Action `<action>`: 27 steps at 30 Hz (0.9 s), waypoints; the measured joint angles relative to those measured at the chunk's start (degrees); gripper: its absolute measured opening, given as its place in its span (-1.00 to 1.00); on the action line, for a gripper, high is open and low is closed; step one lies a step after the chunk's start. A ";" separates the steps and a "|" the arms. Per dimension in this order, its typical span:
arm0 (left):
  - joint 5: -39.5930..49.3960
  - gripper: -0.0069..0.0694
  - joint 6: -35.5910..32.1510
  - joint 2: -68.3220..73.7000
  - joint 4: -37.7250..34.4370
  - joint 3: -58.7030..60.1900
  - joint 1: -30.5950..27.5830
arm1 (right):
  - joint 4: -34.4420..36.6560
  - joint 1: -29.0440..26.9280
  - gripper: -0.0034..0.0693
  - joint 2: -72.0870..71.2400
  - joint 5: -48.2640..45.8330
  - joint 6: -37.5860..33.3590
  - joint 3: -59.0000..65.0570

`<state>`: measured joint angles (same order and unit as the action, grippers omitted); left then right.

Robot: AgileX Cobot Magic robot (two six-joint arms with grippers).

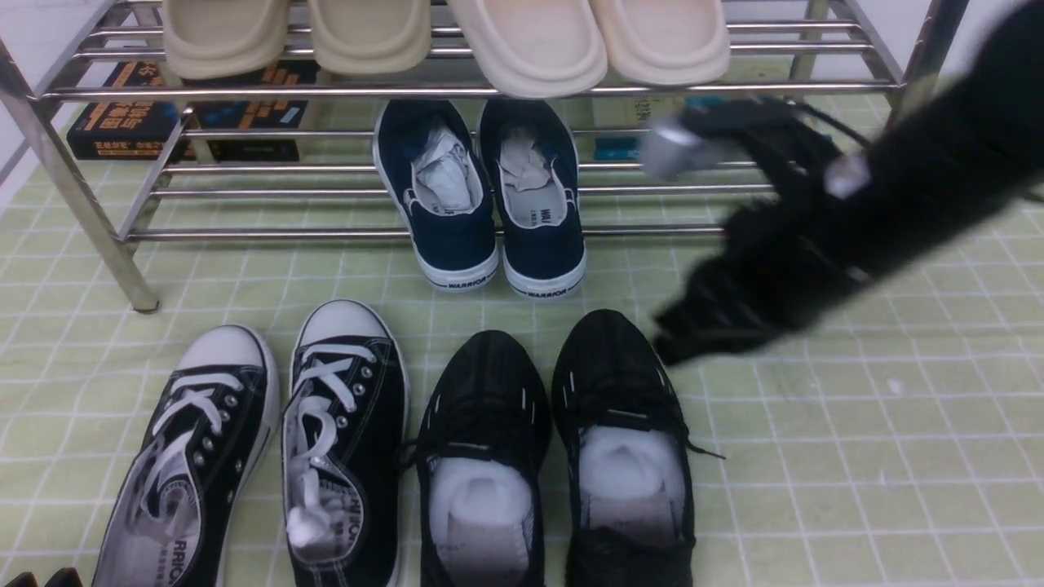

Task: Take the shoes off the shelf with your hand from the green coffee tablecloth.
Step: 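Reach toward the shoe rack and grasp a shoe on it with the right gripper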

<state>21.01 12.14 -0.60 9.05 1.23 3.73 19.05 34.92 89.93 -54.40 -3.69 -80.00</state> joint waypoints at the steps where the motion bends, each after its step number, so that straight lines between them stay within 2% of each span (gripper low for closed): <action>1: 0.00 -0.25 0.00 0.00 0.00 0.00 0.00 | -3.79 2.09 -0.90 2.36 -0.06 3.28 -3.90; 3: 0.00 -0.25 0.00 0.00 0.00 0.00 0.00 | -9.59 5.32 -0.87 6.38 -0.24 8.06 -9.98; 4: 0.00 -0.25 0.00 0.00 0.00 0.00 0.00 | -10.16 5.60 -0.86 6.38 -0.24 8.06 -9.98; 5: 0.00 -0.24 0.00 0.00 0.00 0.00 0.00 | -14.25 7.69 -0.80 10.29 -0.47 11.71 -15.37; 6: 0.00 -0.24 0.00 0.00 0.00 0.00 0.00 | -14.73 7.91 -0.80 10.74 -0.47 12.06 -15.96; 8: 0.00 -0.22 0.00 0.00 0.00 0.00 0.00 | -19.92 10.11 -0.64 16.72 -1.00 15.57 -24.06; 9: 0.00 -0.22 0.00 0.00 0.00 0.00 0.00 | -20.19 10.21 -0.62 17.65 -1.10 15.90 -25.36; 13: 0.00 -0.22 0.00 0.00 0.00 0.00 0.00 | -23.07 10.78 -0.20 27.83 -2.73 16.89 -39.54; 14: 0.00 -0.22 0.00 0.00 0.00 0.00 0.00 | -23.14 10.78 -0.19 27.83 -2.79 16.89 -39.54; 18: 0.00 -0.21 0.00 0.00 0.00 0.00 0.00 | -24.07 10.78 0.09 35.82 -2.29 16.89 -48.88; 27: 0.00 -0.20 0.00 0.00 0.06 0.00 0.00 | -29.62 10.25 0.15 44.05 5.88 20.03 -55.21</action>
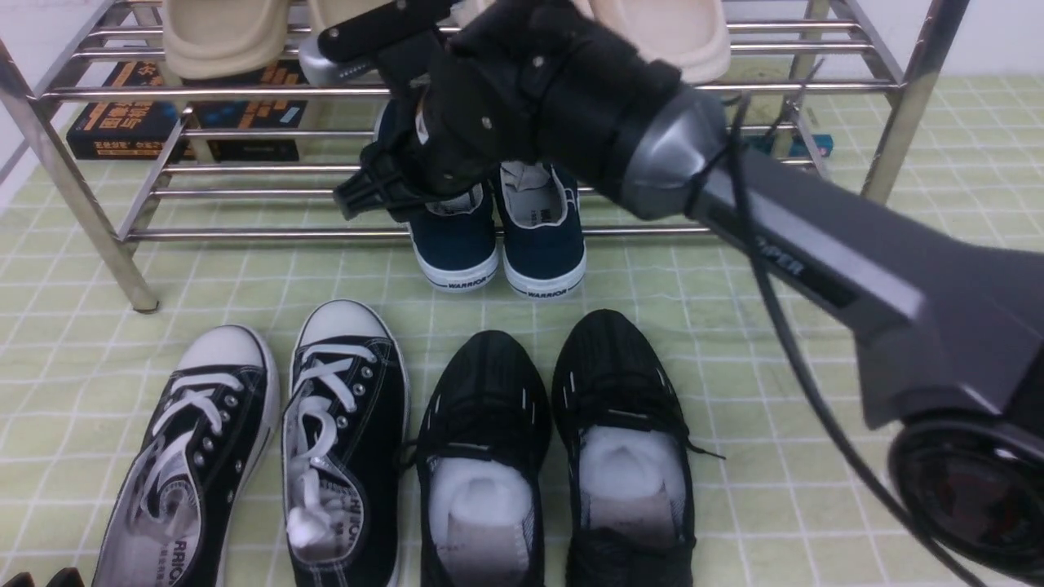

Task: Take the shoes off the shelf with your hand from the green coffee tablecloth.
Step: 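Reach toward the shoe rack and grasp a shoe on it with the right gripper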

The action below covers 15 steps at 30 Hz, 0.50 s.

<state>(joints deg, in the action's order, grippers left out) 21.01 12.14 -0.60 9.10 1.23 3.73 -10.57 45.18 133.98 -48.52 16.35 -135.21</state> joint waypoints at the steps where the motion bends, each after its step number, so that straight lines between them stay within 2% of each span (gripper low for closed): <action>1: 0.00 -0.20 0.00 0.00 -0.01 0.00 0.00 | -0.21 -0.15 0.15 0.68 0.85 0.71 0.00; 8: 0.00 -0.19 0.00 0.00 -0.01 0.00 0.00 | -0.52 -1.09 0.13 3.32 2.87 1.57 0.00; 10: 0.00 -0.19 0.00 0.00 -0.01 0.00 0.00 | -0.66 -1.15 0.06 3.76 2.89 1.63 0.00; 11: 0.00 -0.19 0.00 0.00 0.06 0.00 0.00 | -0.66 -1.15 -0.08 3.84 2.89 1.63 0.00; 12: 0.00 -0.19 0.00 0.00 0.06 0.00 0.00 | -0.66 -1.15 -0.10 3.89 2.89 1.63 0.00; 13: 0.00 -0.19 0.00 0.00 0.06 0.00 0.00 | -0.59 -1.15 -0.32 3.89 2.89 1.63 0.00; 15: 0.00 -0.19 0.00 0.00 0.06 0.00 0.00 | -0.41 -1.15 -0.56 3.89 2.94 1.63 0.00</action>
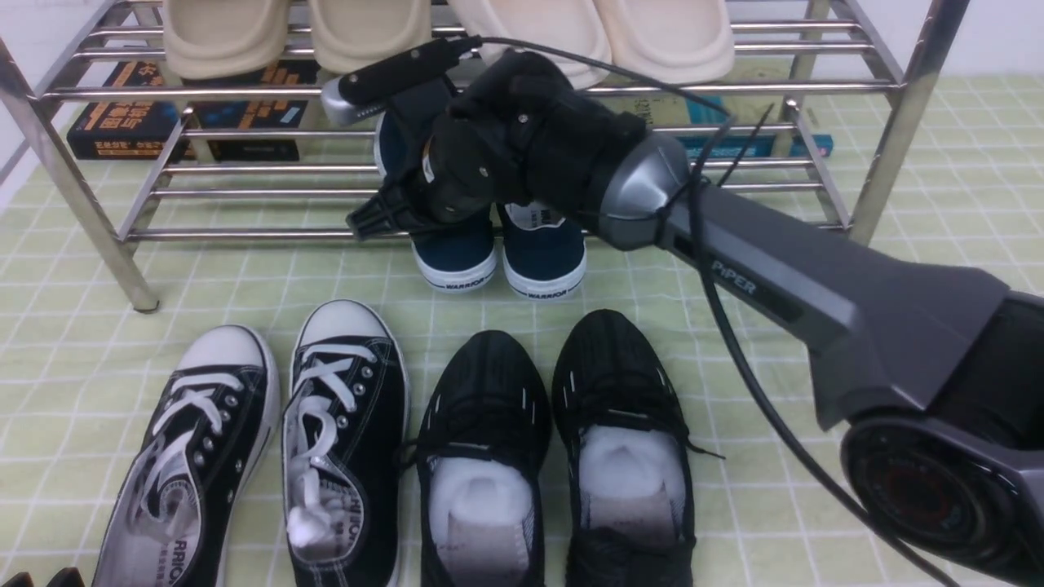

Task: Take the shoes off the shelf with your hand from the green coffee tablecloth.

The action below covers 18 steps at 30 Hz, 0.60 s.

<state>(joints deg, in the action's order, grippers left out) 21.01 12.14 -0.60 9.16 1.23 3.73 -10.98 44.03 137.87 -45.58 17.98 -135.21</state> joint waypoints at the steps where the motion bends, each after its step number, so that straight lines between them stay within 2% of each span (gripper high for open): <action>1: 0.00 -0.19 0.00 0.00 0.00 0.00 0.00 | 0.33 0.00 -0.72 0.00 0.00 0.00 0.00; 3: 0.00 -0.19 0.00 0.00 0.00 0.00 0.00 | 0.43 0.06 -0.77 -0.17 -0.13 0.00 0.00; 7: 0.00 -0.19 0.00 0.00 0.00 0.00 0.00 | 1.60 0.06 -0.75 -1.07 -1.64 0.00 0.00; 14: 0.03 -0.19 0.00 0.00 0.06 0.00 0.00 | 10.15 0.61 -0.75 -5.33 -8.66 -2.60 0.00; 18: 0.03 -0.19 0.00 -0.04 0.06 0.00 0.00 | 16.32 1.94 -0.75 -7.98 -14.17 -6.82 0.00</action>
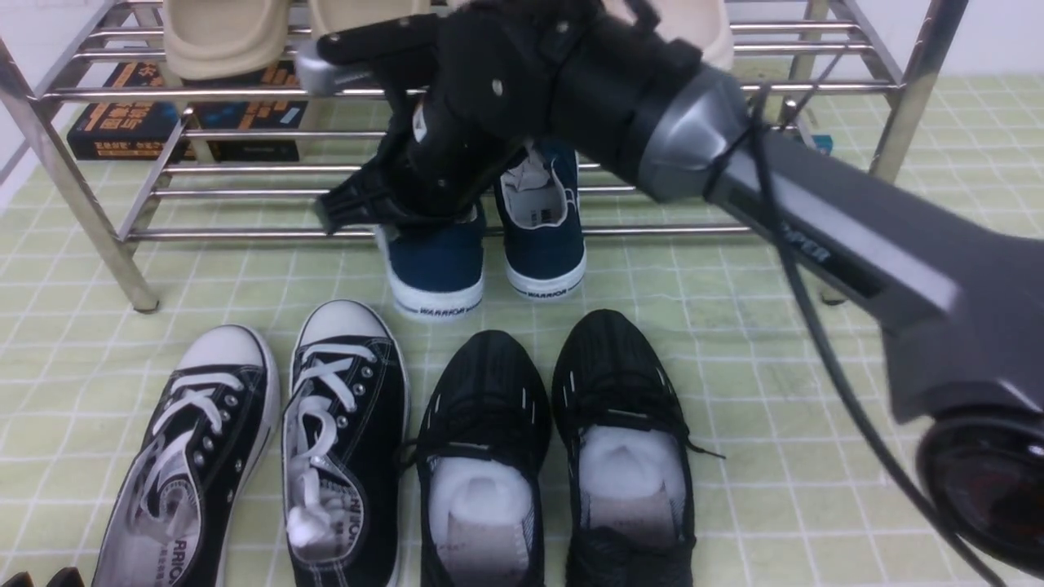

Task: Take the shoes off the shelf with your hand from the green coffee tablecloth.

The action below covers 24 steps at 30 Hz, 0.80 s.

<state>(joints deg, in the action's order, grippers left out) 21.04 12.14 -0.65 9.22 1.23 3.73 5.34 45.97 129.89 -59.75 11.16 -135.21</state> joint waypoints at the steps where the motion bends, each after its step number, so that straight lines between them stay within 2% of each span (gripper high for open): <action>1: 0.00 -0.19 0.00 0.00 0.00 0.00 0.00 | 0.92 0.28 -0.75 -0.48 -1.46 -0.90 0.00; 9: 0.00 -0.19 0.00 0.00 0.04 0.00 0.00 | 6.18 4.03 -0.75 -7.71 -12.81 -8.00 0.06; 15: 0.00 -0.19 0.00 0.00 0.04 0.00 0.00 | 6.25 6.02 -0.75 -15.23 -12.74 -9.52 2.23; 21: 0.00 -0.19 0.00 0.00 0.04 0.00 0.00 | 5.09 6.74 -0.75 -28.25 -12.74 -10.16 12.52; 24: 0.00 -0.19 0.00 0.00 0.04 0.00 0.00 | 2.98 6.77 -0.75 -39.83 -12.74 -9.05 24.61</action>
<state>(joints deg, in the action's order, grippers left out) 21.04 12.14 -0.65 9.26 1.23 3.73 8.32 52.74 90.07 -72.49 2.11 -110.59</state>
